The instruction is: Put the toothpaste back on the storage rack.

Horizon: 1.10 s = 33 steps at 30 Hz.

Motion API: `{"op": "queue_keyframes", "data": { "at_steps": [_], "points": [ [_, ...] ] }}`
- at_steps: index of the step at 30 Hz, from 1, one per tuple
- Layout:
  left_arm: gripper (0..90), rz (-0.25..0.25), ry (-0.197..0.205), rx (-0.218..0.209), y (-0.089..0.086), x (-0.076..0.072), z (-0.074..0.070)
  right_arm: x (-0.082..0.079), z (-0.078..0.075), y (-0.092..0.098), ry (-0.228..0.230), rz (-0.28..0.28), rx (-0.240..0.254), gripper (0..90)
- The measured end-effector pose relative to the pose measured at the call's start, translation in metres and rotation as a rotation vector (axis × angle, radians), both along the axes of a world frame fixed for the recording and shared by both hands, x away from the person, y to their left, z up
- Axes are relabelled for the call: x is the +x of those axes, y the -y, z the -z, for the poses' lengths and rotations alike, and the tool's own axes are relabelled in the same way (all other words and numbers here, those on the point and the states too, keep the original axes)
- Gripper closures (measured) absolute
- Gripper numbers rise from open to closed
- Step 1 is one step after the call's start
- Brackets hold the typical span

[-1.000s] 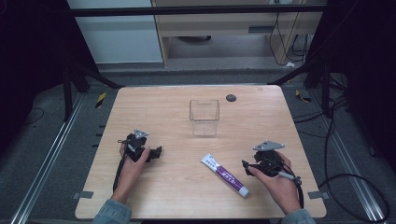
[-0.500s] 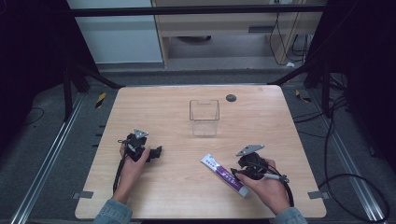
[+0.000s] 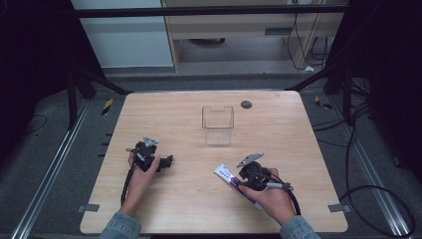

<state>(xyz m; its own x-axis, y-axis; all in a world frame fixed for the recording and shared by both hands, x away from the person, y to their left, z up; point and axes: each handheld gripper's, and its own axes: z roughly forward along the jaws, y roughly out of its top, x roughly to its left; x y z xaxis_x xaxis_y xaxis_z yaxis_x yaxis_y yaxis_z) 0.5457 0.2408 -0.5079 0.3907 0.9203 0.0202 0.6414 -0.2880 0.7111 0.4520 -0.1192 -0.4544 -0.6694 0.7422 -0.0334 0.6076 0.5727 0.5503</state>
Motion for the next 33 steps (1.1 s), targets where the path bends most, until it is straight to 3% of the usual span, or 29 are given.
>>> {"op": "queue_keyframes", "data": {
  "at_steps": [15, 33],
  "points": [
    [0.0, 0.005, 0.0, -0.001, 0.0, 0.001, 0.0, 0.018, 0.014, -0.032, -0.071, -0.018, -0.06, 49.5],
    [0.0, 0.007, 0.0, -0.001, 0.0, 0.001, 0.0, 0.03, 0.019, -0.033, -0.135, -0.003, -0.072, 54.2]
  ]
}}
